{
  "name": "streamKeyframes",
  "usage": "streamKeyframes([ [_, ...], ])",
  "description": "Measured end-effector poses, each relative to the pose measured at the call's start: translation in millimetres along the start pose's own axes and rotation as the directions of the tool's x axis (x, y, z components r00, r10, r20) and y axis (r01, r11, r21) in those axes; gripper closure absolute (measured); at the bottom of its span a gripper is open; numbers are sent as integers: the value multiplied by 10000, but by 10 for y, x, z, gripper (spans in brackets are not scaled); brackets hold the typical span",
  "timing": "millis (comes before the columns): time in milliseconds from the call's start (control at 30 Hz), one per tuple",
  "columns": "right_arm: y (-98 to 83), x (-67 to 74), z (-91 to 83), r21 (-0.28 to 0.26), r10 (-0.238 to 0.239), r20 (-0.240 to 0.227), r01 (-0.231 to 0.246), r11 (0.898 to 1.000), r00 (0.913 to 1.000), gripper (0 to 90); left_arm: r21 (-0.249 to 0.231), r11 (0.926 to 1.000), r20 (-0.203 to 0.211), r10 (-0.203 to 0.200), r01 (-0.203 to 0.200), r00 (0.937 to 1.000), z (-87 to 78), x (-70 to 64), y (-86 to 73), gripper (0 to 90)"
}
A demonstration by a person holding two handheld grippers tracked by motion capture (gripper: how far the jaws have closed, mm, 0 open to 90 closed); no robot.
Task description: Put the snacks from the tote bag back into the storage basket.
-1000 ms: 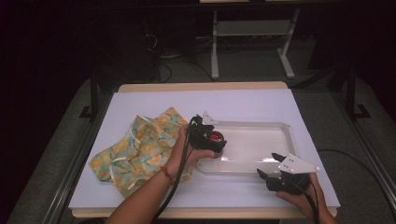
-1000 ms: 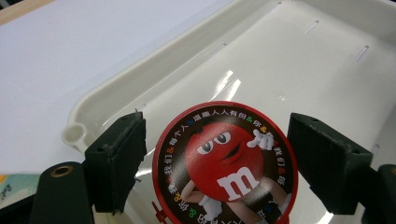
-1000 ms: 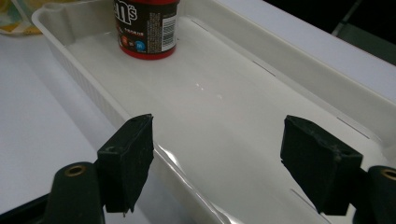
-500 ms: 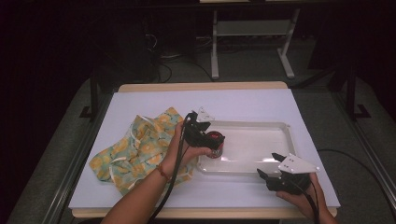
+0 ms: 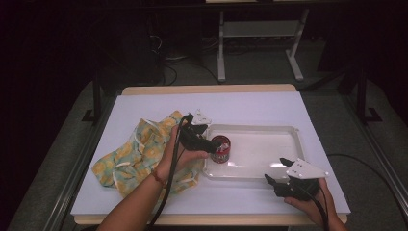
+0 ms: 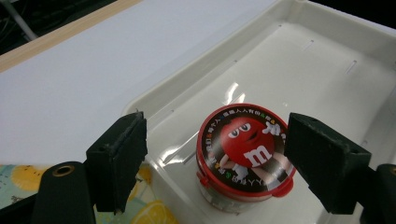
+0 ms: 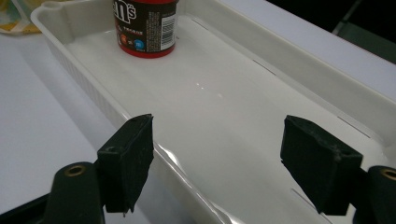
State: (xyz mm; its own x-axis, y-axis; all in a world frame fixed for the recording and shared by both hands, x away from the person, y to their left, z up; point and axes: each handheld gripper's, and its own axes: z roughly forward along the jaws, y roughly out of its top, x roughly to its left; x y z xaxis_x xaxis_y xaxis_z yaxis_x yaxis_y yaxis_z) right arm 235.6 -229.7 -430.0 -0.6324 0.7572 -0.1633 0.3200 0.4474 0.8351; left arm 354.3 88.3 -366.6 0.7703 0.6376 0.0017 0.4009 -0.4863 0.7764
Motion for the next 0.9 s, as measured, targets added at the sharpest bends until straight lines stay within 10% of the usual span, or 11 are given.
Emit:
streamKeyframes([
  [900,1,7,7,20,3,-32,-3,10000,10000,249,211,9983,-72,550,-548,9985,-149,61,-62,236],
])
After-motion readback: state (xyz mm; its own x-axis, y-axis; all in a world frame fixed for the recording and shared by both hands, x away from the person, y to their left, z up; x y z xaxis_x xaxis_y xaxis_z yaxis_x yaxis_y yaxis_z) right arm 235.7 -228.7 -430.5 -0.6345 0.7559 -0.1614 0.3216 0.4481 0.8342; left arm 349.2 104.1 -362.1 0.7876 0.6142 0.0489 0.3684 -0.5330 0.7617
